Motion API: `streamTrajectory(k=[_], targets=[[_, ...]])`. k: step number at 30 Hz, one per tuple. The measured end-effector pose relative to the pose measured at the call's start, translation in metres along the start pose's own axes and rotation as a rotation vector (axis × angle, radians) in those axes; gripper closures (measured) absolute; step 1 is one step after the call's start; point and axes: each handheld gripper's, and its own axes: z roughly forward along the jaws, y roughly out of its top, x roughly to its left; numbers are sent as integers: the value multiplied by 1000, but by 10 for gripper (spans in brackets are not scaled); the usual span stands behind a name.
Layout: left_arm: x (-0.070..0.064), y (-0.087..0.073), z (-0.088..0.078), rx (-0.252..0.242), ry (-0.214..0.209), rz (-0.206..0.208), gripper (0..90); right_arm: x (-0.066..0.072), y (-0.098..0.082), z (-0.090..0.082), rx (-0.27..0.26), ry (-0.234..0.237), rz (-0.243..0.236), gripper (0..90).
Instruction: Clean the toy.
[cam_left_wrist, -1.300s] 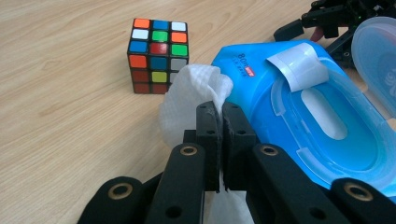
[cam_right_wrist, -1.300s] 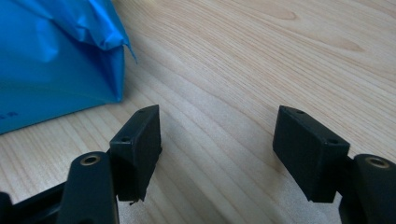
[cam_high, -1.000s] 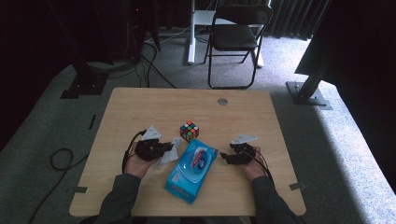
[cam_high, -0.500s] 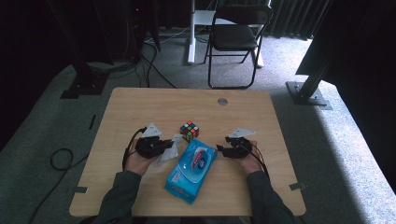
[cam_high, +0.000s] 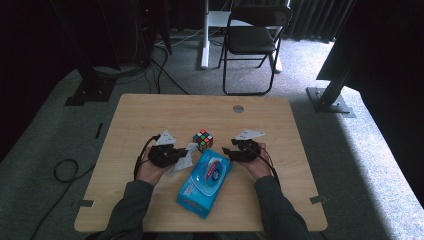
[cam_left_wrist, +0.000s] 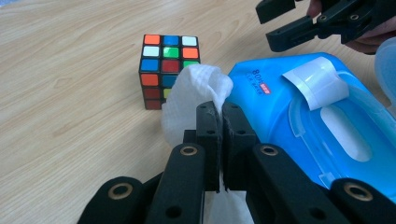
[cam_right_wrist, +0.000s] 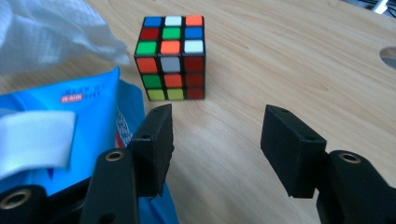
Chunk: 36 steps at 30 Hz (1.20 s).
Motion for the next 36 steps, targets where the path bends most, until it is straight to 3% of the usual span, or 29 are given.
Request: streamTrajectory(k=[7,10,21,36], targets=[[3,6,9,-2,-5,-3,872,2,13,10,3,17,-10,449],[10,9,14,-8,-10,-21,872,4,18,13,9,20,-24,449],[13,15,43,76,-33,-5,872,7,28,26,23,33,-42,411],[17,22,65,142,-47,0,872,6,30,39,37,48,-25,381]])
